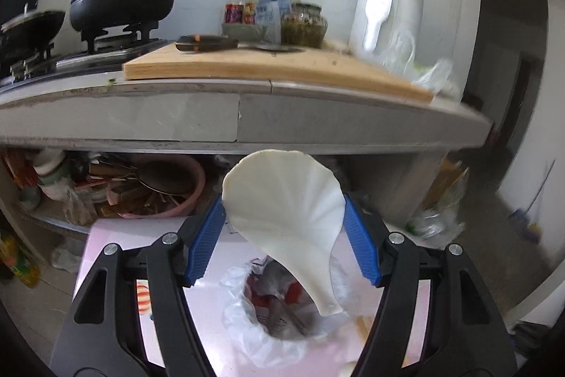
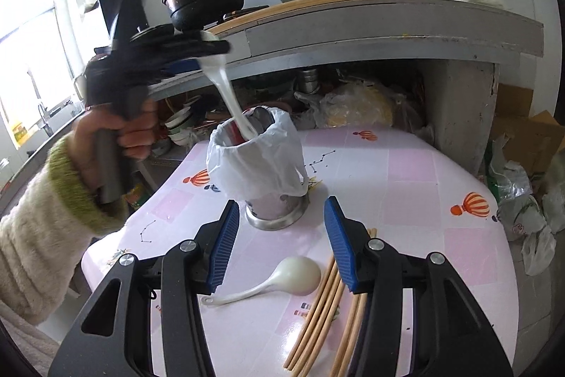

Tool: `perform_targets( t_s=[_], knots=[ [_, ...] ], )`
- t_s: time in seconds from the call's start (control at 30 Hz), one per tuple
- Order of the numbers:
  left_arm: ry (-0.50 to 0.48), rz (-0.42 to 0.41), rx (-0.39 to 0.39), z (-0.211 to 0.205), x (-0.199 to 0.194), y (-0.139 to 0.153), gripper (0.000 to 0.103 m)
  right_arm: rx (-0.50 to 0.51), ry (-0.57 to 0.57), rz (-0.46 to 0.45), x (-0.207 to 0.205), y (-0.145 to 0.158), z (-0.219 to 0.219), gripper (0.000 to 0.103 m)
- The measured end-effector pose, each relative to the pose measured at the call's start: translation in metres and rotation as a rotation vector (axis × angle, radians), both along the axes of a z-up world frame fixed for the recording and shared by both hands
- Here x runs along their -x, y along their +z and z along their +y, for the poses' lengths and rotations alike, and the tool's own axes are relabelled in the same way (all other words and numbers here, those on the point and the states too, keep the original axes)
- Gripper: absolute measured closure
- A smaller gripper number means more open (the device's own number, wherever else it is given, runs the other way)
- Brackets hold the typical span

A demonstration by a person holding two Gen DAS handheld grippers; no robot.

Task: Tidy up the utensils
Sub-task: 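Lower the white rice paddle into the holder and open the left tool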

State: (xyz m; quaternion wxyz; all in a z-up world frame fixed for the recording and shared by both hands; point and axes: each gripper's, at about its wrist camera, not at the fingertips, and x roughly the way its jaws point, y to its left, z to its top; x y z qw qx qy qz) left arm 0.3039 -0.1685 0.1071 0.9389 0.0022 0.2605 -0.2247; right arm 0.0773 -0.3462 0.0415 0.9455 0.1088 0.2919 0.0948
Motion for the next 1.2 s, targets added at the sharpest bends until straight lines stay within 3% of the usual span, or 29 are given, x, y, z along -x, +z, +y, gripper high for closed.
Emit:
perform_targets(
  t_s=[0.17,0.33,0.7,0.9,1.03,1.2],
  knots=[
    [-0.003,0.013,-0.085,-0.022,-0.014,-0.019,0.04,0.003,0.006,0.0,0.0,-0.003,0.003,0.054],
    [-0.008,0.025,-0.097,-0.028,-0.018,-0.028,0.04,-0.013,0.002,0.004,-0.001,-0.006,-0.001,0.054],
    [-0.026,0.052,-0.206,-0.048,-0.015,-0.062,0.039,-0.029,0.0,0.015,-0.001,-0.009,-0.003,0.054],
    [-0.043,0.088,-0.199,-0.045,-0.016,-0.071,0.039,-0.029,0.0,0.018,0.0,-0.009,-0.004,0.054],
    [-0.055,0.096,-0.168,-0.04,-0.016,-0.069,0.031,-0.032,-0.001,0.021,0.0,-0.009,-0.004,0.054],
    [-0.058,0.08,-0.128,-0.032,-0.011,-0.058,0.028,-0.033,-0.013,0.024,0.001,-0.011,-0.006,0.054]
  ],
)
